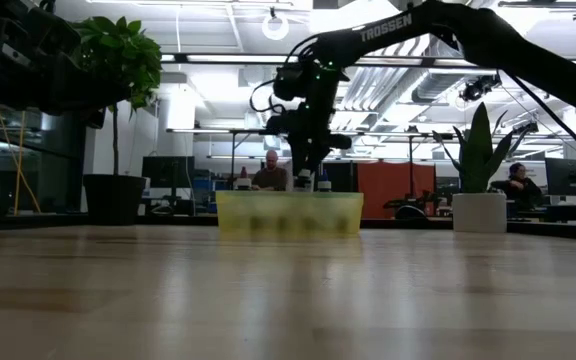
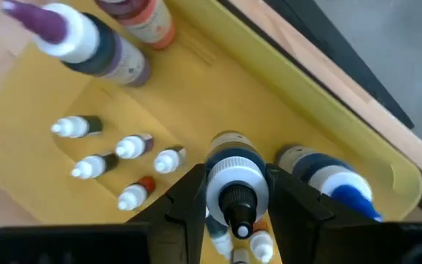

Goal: Pick & Place food coloring
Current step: Put the big black food coloring bottle into the yellow container

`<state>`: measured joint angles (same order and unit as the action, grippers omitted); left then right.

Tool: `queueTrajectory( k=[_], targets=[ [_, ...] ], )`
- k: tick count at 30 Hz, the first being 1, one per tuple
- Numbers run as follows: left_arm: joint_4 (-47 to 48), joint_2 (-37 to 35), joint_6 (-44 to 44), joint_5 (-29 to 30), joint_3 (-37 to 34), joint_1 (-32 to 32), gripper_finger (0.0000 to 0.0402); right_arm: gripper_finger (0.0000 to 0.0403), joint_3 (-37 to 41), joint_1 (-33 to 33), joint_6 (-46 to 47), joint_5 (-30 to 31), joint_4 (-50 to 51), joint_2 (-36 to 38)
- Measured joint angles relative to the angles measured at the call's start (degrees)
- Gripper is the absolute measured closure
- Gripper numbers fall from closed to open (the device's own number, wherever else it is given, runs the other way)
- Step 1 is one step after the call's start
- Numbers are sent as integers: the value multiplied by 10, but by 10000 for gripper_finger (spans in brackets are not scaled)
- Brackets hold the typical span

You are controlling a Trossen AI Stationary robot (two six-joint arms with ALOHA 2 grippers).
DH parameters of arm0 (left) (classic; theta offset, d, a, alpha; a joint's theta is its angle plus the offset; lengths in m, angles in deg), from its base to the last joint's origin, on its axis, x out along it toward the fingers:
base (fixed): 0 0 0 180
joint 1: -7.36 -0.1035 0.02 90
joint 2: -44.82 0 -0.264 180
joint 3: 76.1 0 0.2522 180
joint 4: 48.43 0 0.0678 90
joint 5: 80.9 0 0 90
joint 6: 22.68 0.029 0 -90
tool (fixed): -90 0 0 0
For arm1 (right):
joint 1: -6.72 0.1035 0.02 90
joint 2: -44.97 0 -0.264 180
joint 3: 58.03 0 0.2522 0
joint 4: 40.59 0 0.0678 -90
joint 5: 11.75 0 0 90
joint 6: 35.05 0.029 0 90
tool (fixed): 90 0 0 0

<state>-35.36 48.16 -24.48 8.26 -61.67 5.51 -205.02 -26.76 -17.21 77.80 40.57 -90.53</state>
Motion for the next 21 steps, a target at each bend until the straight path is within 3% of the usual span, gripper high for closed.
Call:
queueTrajectory(
  k=[21],
  targets=[
    [0,0,0,0,0,0,401,286,0,2,-62,-14,-3,-13]
  ],
)
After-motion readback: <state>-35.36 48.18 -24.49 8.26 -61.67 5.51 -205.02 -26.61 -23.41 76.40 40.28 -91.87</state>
